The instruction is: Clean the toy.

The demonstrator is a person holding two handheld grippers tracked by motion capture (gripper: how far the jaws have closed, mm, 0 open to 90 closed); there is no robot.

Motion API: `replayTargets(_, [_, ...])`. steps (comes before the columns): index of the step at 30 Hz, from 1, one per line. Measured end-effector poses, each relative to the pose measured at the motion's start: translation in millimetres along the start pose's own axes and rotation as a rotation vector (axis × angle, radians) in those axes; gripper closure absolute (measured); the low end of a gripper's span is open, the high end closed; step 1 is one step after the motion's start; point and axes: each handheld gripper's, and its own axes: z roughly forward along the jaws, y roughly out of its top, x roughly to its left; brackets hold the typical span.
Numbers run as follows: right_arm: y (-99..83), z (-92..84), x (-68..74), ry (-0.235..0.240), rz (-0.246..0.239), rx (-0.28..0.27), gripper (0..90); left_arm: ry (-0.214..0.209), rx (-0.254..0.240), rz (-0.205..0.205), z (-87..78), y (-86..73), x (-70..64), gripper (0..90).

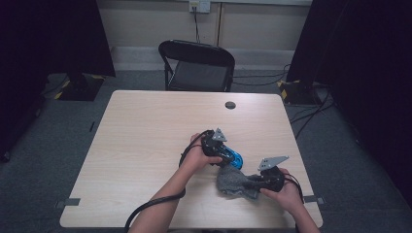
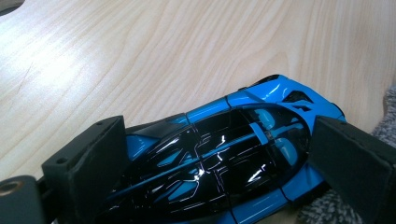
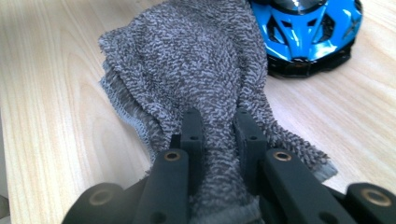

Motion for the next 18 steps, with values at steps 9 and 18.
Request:
replayTargets(9, [-5.1,-5.2,-8.1,-0.019,0.034,-0.014,77.1,-0.001,-0.003,-0.002,0.0,-0.4,-0.3,4.6])
replayTargets(18, [-8.5,-9.7,-15.2,-0.043,0.059,-0.021,77.0,-0.002,-0.003,-0.002,0.0,-0.4,-0.2,4.7])
